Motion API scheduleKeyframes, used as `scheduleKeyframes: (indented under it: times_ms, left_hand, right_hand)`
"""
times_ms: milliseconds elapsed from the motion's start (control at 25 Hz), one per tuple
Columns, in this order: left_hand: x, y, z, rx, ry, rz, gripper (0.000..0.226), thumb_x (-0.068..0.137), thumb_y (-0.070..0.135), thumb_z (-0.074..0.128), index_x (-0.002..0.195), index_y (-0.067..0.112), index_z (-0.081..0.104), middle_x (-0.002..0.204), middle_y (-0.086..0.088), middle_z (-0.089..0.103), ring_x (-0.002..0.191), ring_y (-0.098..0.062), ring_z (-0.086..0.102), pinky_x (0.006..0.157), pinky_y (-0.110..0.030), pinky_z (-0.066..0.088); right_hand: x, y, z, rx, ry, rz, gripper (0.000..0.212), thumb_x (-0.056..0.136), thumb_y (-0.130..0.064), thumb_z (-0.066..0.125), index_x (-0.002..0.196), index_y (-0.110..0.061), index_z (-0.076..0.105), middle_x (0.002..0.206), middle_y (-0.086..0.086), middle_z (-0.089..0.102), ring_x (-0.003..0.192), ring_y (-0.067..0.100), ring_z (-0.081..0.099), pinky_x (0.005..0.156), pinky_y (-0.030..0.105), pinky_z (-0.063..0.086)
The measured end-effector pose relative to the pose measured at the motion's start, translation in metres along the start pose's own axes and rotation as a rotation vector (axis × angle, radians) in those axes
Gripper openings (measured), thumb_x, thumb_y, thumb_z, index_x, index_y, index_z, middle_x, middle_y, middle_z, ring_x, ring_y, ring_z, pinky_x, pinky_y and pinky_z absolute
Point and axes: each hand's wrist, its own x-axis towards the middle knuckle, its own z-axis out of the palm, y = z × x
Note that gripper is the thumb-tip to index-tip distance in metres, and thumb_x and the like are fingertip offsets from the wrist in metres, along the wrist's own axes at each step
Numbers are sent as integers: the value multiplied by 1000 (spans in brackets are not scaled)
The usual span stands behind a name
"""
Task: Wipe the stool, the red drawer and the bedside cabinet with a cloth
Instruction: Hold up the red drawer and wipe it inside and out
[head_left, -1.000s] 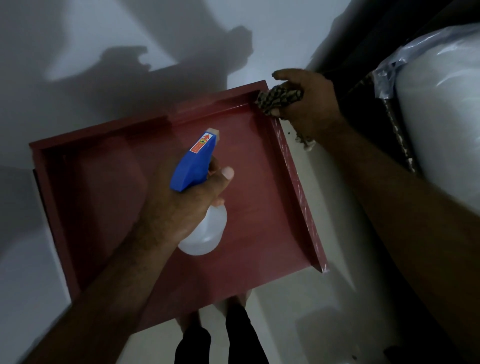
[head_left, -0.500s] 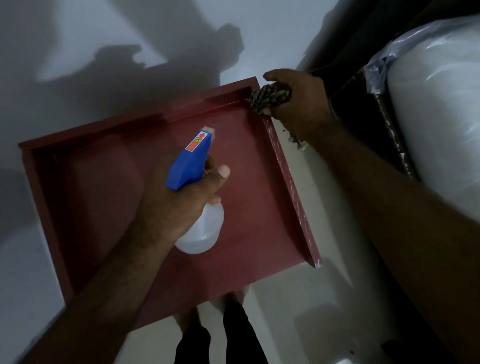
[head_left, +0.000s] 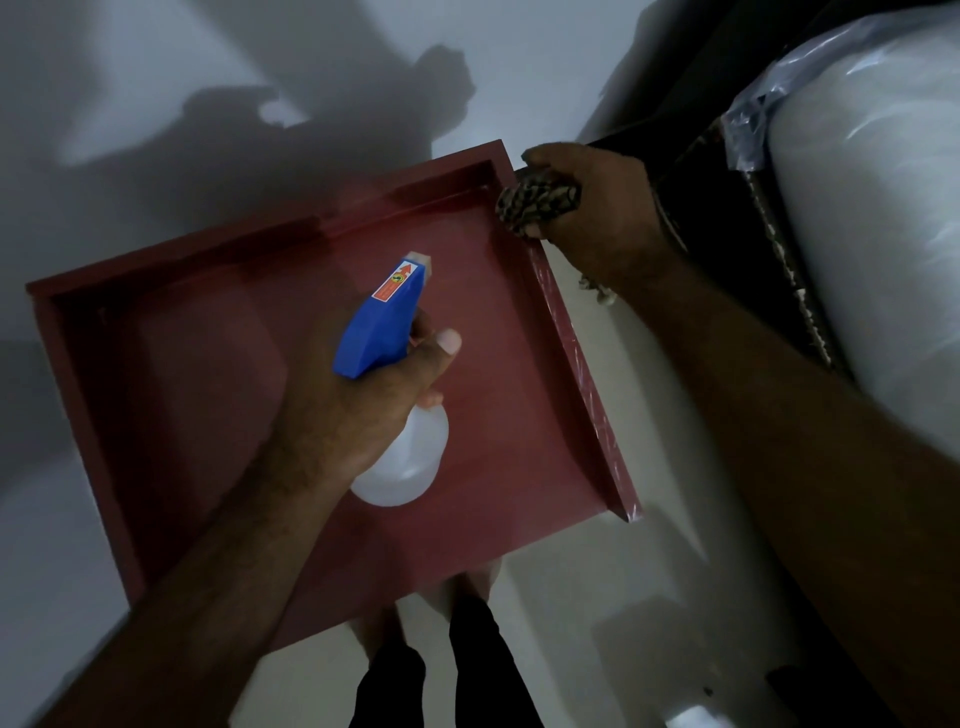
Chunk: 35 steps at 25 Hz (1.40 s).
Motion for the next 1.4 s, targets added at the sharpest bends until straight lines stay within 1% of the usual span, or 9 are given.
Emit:
scheduleKeyframes:
  times_ms: [120,200,320,480,640,720,880,1120,1400]
  left_hand:
    - [0,-2,0,21,7,-30,45,78,44,74,105,10,62,76,-16,67,66,-20,72,74,-22,59]
    - [0,-1,1,32,16,-48,44,80,42,75,100,6,62,76,-19,67,66,-20,72,73,-24,59]
    - [1,1,4,57,33,-63,38,84,38,76,97,6,62,78,-21,68,66,-19,73,74,-27,60]
    - [4,3,5,87,22,-50,36,84,41,78,95,10,62,78,-17,68,67,-21,73,82,-45,61]
    - [3,3,5,111,8,-46,37,82,44,77,95,12,63,78,-18,68,69,-24,74,85,-53,60]
    - [1,4,5,110,8,-46,37,85,42,78,96,10,62,78,-18,68,69,-25,73,86,-52,60]
    - [-2,2,11,94,13,-44,30,85,35,77,101,13,63,79,-14,67,66,-20,72,82,-41,61]
    - [-4,-5,16,108,-19,-4,29,90,24,75,94,0,60,78,-29,62,63,-23,71,76,-45,60]
    - [-19,-6,12,98,-30,-17,20,88,25,76,96,12,64,78,-15,65,63,-21,70,80,-52,60]
  right_hand:
    - [-27,10,-3,-42,-21,8,64,77,-13,90,137,-19,67,133,4,70,121,18,65,104,38,55]
    - [-36,12,-4,-33,-21,22,65,79,-12,89,139,-20,66,136,4,68,123,18,64,103,38,56]
    - [-26,10,-2,-7,-2,23,64,78,-8,87,138,-22,67,130,1,71,118,15,66,101,37,57]
    - [-21,9,-1,47,14,15,64,76,-9,87,136,-20,68,130,0,71,118,15,66,102,39,56]
    - [-51,19,-6,29,-58,36,65,80,-7,87,140,-20,64,134,4,68,121,17,65,101,39,58]
    - [-56,21,-6,6,-69,28,67,80,-5,87,141,-22,63,133,4,69,121,17,65,100,42,59]
    - [-36,10,-8,-36,-52,-34,65,79,-6,85,139,-19,65,129,2,71,117,16,65,99,41,58]
    - [-59,18,-10,-77,-58,-71,64,82,-5,85,141,-16,63,132,7,70,117,19,68,99,40,59]
    - [-99,33,-13,-124,-134,-5,71,82,-5,84,145,-23,58,136,5,68,124,22,65,100,47,58]
